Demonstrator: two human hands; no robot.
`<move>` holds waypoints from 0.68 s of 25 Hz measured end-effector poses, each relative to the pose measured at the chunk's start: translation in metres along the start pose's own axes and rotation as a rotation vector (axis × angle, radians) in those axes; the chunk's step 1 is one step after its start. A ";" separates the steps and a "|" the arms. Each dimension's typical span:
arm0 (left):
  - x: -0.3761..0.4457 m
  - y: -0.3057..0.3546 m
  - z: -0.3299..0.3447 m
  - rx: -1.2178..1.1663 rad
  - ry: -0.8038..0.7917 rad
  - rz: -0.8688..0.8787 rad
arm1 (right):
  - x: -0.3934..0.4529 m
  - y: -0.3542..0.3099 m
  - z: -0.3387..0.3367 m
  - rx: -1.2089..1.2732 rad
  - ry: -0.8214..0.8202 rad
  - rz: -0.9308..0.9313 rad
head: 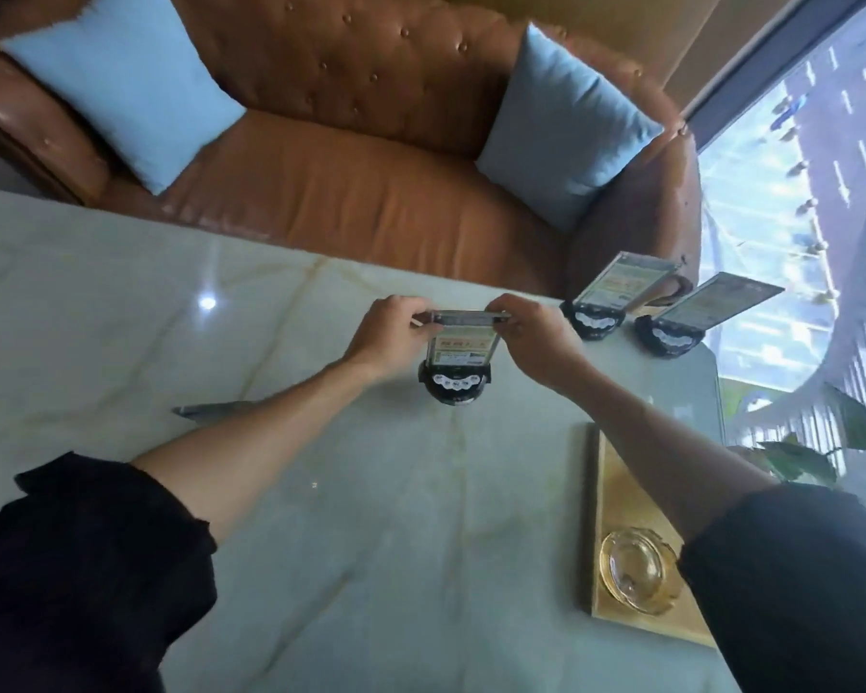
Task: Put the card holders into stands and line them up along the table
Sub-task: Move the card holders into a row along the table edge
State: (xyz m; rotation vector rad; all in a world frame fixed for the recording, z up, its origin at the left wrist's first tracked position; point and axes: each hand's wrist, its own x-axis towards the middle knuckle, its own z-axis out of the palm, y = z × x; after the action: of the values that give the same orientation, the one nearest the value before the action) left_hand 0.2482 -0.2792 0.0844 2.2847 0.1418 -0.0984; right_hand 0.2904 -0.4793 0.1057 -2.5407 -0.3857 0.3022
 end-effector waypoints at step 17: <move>0.155 0.026 0.076 -0.030 -0.041 0.031 | 0.094 0.092 -0.019 0.075 0.186 0.227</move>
State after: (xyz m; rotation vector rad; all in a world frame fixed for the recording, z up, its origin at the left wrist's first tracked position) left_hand 0.4034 -0.3427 0.0352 2.2520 0.0853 -0.1260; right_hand 0.4033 -0.5317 0.0582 -2.5141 -0.0141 0.1580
